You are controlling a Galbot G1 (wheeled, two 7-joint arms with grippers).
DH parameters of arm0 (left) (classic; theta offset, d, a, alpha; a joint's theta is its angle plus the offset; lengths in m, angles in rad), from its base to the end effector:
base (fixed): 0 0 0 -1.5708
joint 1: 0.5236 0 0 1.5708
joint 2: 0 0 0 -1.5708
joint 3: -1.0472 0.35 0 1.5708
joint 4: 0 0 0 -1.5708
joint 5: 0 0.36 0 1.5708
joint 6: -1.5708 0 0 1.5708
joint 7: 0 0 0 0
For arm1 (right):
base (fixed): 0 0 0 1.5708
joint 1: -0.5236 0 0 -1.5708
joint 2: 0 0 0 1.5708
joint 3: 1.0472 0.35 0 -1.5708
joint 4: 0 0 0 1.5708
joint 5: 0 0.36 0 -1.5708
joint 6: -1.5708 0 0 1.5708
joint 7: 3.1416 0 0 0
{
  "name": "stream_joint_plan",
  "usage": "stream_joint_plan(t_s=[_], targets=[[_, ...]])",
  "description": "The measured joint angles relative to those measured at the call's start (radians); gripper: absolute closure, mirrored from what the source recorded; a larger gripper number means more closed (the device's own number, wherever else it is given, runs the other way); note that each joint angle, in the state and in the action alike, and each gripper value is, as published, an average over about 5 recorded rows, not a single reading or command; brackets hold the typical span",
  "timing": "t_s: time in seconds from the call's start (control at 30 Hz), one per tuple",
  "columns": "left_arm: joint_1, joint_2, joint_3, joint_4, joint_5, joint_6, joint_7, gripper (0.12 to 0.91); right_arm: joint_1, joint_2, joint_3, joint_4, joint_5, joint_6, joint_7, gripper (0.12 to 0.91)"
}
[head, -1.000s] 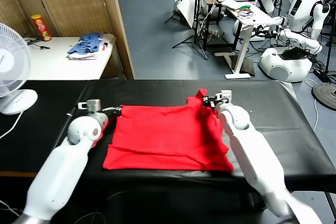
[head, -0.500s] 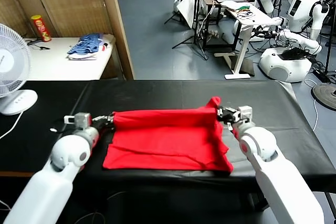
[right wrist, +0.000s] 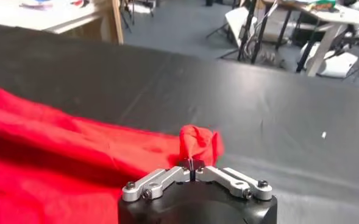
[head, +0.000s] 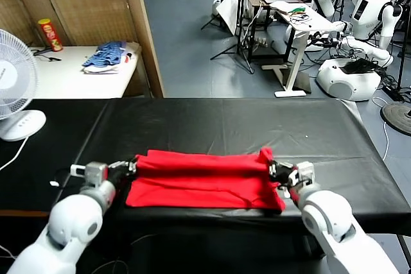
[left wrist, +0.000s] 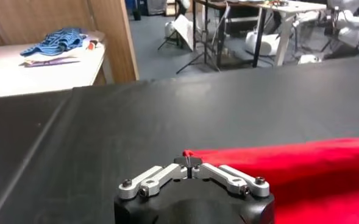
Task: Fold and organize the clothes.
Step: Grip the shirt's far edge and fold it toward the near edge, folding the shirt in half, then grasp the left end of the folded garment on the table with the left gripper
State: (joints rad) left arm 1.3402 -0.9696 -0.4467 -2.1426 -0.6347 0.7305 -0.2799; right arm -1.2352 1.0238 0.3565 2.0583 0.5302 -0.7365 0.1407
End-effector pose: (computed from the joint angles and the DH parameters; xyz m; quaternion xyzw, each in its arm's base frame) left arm 0.2482 0.0686 -0.2223 -0.0619 -0.9556 -0.0557 0.2827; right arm 0.2740 -0.0491 -0.2378 0.1224 -0.9502 0.0605 0.2802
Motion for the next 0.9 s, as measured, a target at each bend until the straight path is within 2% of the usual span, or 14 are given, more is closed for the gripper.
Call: stream_joint_plan(t_s=[0.1, 0.17, 0.27, 0.37, 0.43, 0.53, 0.67, 0.9], targets=[[0.026, -0.011, -0.002, -0.01, 0.016, 0.0, 0.004, 0.886, -0.017, -0.006, 0.023, 0.019, 0.017, 0.0, -0.009, 0.645], [0.035, -0.015, -0.008, -0.019, 0.019, 0.001, 0.004, 0.822, -0.024, -0.009, 0.046, 0.032, 0.039, 0.0, -0.011, 0.528], [0.037, -0.015, -0.021, -0.032, 0.004, 0.005, 0.004, 0.678, -0.022, -0.007, 0.087, 0.042, 0.063, 0.0, -0.01, 0.366], [0.027, -0.015, -0.035, -0.033, -0.025, 0.003, 0.003, 0.527, -0.003, 0.007, 0.111, 0.03, 0.052, 0.008, 0.002, 0.258], [0.011, -0.019, -0.039, -0.023, -0.042, -0.009, 0.003, 0.409, 0.02, 0.024, 0.112, 0.007, 0.026, 0.03, 0.007, 0.237], [-0.027, -0.031, -0.033, 0.009, -0.065, -0.045, 0.002, 0.281, 0.063, 0.053, 0.095, -0.044, -0.022, 0.068, 0.003, 0.228], [-0.106, -0.054, -0.007, 0.084, -0.116, -0.069, -0.004, 0.236, 0.116, 0.091, 0.063, -0.123, -0.045, 0.088, -0.002, 0.227], [-0.235, -0.1, 0.044, 0.242, -0.171, -0.066, -0.007, 0.232, 0.187, 0.148, 0.014, -0.253, -0.053, 0.097, 0.0, 0.244]])
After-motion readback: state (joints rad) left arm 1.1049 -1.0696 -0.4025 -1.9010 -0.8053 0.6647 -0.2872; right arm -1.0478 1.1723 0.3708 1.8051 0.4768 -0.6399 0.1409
